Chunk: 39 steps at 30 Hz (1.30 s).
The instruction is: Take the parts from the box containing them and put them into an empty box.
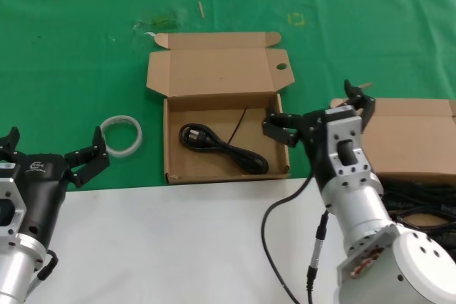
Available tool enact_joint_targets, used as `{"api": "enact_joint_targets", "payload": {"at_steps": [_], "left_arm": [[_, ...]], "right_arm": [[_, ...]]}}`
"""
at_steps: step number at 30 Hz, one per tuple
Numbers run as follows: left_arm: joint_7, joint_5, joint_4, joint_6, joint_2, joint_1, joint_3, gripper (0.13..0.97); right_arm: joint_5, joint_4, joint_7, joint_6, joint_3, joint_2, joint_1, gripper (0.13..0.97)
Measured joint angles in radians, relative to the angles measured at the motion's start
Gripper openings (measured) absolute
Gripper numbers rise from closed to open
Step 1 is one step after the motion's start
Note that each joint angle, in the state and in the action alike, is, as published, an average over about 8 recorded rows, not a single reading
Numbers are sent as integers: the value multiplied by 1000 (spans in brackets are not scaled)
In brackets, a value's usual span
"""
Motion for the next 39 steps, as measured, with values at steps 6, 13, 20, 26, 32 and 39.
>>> {"api": "enact_joint_targets", "payload": {"at_steps": [6,13,20,26,32,39], "left_arm": [[0,0,0,0,0,0,0,966],[0,0,0,0,0,0,0,966],[0,0,0,0,0,0,0,966],[0,0,0,0,0,0,0,966],[0,0,0,0,0,0,0,966],[0,0,0,0,0,0,0,966]], "right_arm": [[-77,10,116,-59,60,0,-38,965],[-166,21,248,-126,129,0,-82,966],[-255,32,383,-193,199,0,-126,966],[-332,42,497,-251,258,0,-163,966],[-403,51,605,-306,314,0,-199,966],[-431,55,646,-326,335,0,-212,966]]}}
